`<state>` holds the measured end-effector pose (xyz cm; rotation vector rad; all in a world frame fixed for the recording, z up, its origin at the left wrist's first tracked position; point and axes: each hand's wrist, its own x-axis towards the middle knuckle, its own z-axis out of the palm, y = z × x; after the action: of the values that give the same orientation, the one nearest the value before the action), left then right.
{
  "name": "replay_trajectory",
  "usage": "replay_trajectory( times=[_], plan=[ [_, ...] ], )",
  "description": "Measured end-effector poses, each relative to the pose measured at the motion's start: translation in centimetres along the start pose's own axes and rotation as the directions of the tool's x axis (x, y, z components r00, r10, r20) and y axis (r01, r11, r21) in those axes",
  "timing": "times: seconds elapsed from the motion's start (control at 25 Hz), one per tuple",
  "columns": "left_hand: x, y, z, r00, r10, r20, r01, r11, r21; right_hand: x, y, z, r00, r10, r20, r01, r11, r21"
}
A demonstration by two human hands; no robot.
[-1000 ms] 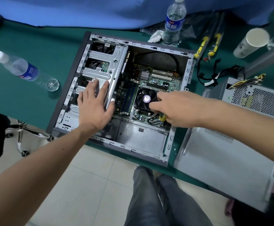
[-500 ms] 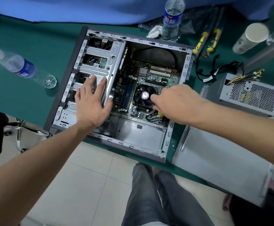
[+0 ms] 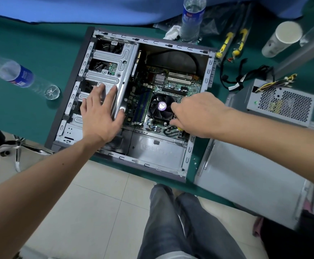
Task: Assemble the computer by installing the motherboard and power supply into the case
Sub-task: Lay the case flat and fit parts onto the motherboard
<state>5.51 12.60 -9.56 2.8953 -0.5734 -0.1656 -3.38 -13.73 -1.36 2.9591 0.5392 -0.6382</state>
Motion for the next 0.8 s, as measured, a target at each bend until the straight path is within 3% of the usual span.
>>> replay_trajectory(
  times=[0.08,0.16,0.32,0.52,0.68,0.8],
  plan=[
    [0.1,0.0,-0.1,1.0,0.003,-0.002,-0.003,1.0,-0.005,0.1,0.4,0.0,0.995,-0.064,0.076,0.054,0.991,0.121],
    [0.2,0.0,0.0,1.0,0.005,-0.002,-0.005,1.0,-0.009,-0.2,0.1,-0.1,0.99,-0.13,0.055,0.122,0.985,0.121],
    [-0.1,0.2,0.1,1.0,-0.004,0.005,0.004,1.0,-0.007,-0.9,-1.1,0.5,0.998,-0.002,-0.064,0.001,1.0,-0.01],
    [0.1,0.1,0.0,1.0,0.001,-0.001,-0.001,1.0,-0.003,-0.5,0.1,0.1,0.998,-0.048,0.044,0.038,0.98,0.195],
    [0.1,0.3,0.1,1.0,-0.004,0.008,0.005,1.0,-0.008,-0.7,-0.4,0.5,0.995,0.055,-0.077,-0.054,0.998,0.022],
    [-0.1,0.4,0.0,1.0,-0.005,0.014,0.005,1.0,-0.01,-0.5,0.3,0.1,0.997,0.061,0.037,-0.067,0.979,0.192]
  ],
)
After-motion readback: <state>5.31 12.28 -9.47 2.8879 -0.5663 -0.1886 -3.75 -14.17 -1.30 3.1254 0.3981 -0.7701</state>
